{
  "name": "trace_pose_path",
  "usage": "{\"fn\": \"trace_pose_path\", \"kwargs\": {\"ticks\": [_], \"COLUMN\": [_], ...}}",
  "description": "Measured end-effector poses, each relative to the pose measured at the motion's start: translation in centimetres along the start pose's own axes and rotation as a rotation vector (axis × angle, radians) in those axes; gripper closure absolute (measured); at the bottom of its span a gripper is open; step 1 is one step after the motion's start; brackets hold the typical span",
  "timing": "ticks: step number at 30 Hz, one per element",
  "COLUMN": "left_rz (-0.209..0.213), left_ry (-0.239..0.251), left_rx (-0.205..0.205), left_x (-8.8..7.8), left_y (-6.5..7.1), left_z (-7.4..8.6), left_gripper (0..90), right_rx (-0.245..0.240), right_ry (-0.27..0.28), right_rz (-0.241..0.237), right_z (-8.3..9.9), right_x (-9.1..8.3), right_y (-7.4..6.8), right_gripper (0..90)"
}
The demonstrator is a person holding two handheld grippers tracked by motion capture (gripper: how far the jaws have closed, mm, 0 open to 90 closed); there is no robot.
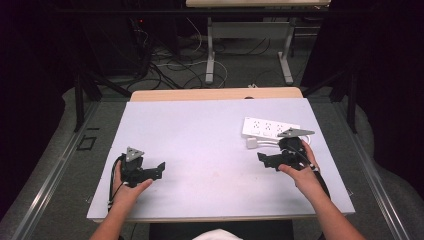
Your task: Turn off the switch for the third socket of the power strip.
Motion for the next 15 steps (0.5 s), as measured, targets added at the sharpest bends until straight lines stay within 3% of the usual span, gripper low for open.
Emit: {"fn": "trace_pose_path", "kwargs": {"ticks": [15], "left_rz": [0.003], "left_ry": [-0.005], "left_rx": [0.012], "left_x": [0.1], "left_y": [0.1], "left_z": [0.0], "left_gripper": [1.4], "right_rx": [0.078], "right_ry": [-0.012], "right_rz": [0.077], "right_z": [3.0], "right_x": [-0.1], "right_y": [4.0], "right_gripper": [0.0]}}
Point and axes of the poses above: each handheld gripper's, and its own axes: x roughly forward along the jaws, z roughly out of its underside, y roughly to its right, the point moved 3 cm from there along x, roughly forward along the jaws, and after that the axes turned 13 degrees about z, right-handed, at the moved point
